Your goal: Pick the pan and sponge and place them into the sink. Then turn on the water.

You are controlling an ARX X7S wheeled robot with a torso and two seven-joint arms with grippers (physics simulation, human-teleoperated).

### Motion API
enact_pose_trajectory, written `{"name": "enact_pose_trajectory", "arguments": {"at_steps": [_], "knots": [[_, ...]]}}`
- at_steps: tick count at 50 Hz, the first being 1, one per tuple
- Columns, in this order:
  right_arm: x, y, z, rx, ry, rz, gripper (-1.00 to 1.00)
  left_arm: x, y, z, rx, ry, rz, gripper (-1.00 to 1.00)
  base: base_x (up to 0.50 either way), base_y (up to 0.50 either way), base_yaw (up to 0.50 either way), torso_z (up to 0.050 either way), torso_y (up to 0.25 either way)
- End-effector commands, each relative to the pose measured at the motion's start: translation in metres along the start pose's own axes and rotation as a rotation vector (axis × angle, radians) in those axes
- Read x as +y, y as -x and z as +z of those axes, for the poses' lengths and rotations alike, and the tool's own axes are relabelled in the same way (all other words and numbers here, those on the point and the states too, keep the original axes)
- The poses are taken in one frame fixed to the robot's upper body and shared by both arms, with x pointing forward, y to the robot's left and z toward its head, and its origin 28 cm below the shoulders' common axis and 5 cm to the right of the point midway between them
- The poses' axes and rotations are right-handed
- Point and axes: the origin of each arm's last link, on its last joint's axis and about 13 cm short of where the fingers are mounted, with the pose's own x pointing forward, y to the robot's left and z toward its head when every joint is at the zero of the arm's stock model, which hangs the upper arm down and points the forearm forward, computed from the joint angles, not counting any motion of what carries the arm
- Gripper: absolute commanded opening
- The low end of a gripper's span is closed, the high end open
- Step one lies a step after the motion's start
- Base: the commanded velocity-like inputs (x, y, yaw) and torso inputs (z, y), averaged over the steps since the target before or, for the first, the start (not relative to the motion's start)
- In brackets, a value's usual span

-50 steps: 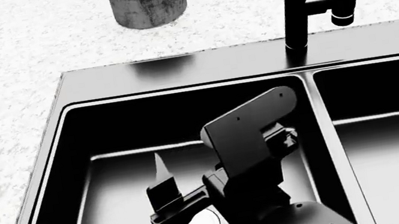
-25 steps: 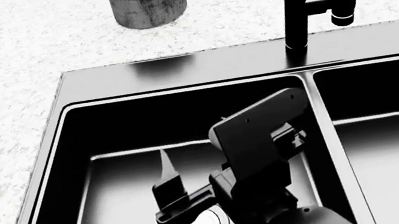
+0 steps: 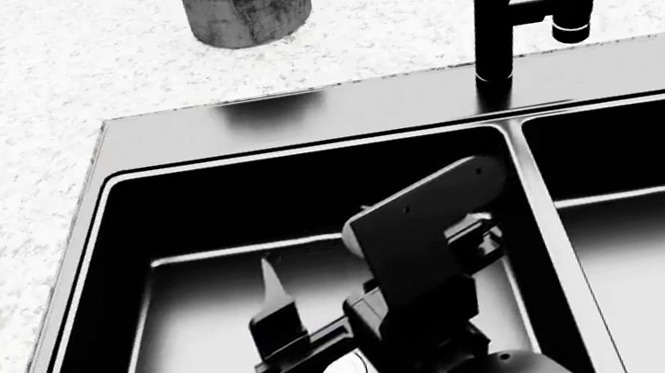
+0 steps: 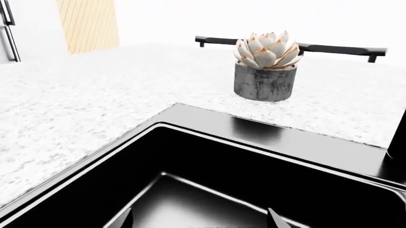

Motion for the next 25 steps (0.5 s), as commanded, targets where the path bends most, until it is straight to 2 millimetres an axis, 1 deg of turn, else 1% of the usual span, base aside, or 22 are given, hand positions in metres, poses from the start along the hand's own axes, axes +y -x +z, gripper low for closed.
{"name": "enact_pose_trajectory", "arguments": {"at_steps": [1, 4, 9, 15, 18, 23, 25], "knots": [[0.001, -0.001, -0.002, 0.007, -0.004, 0.009, 1.0, 0.004, -0.003, -0.02, 0.055, 0.051, -0.013, 1.0, 0.0, 0.0, 0.0, 0.0, 0.0], [0.002, -0.001, -0.002, 0.007, -0.002, 0.011, 1.0, 0.005, -0.009, -0.02, 0.062, 0.052, -0.009, 1.0, 0.0, 0.0, 0.0, 0.0, 0.0], [0.003, -0.002, -0.003, 0.011, -0.002, 0.015, 1.0, 0.002, -0.023, -0.011, 0.073, 0.036, -0.019, 1.0, 0.0, 0.0, 0.0, 0.0, 0.0], [0.003, -0.003, -0.004, 0.016, -0.004, 0.015, 1.0, 0.006, -0.035, -0.008, 0.105, 0.026, -0.03, 1.0, 0.0, 0.0, 0.0, 0.0, 0.0], [0.003, -0.003, -0.005, 0.02, -0.004, 0.02, 1.0, 0.011, -0.039, -0.007, 0.123, 0.015, -0.02, 1.0, 0.0, 0.0, 0.0, 0.0, 0.0], [0.004, -0.003, -0.005, 0.021, -0.003, 0.02, 1.0, 0.014, -0.042, -0.007, 0.151, 0.006, -0.004, 1.0, 0.0, 0.0, 0.0, 0.0, 0.0], [0.004, -0.003, -0.005, 0.022, -0.003, 0.022, 1.0, 0.019, -0.042, -0.007, 0.166, -0.01, 0.012, 1.0, 0.0, 0.0, 0.0, 0.0, 0.0]]}}
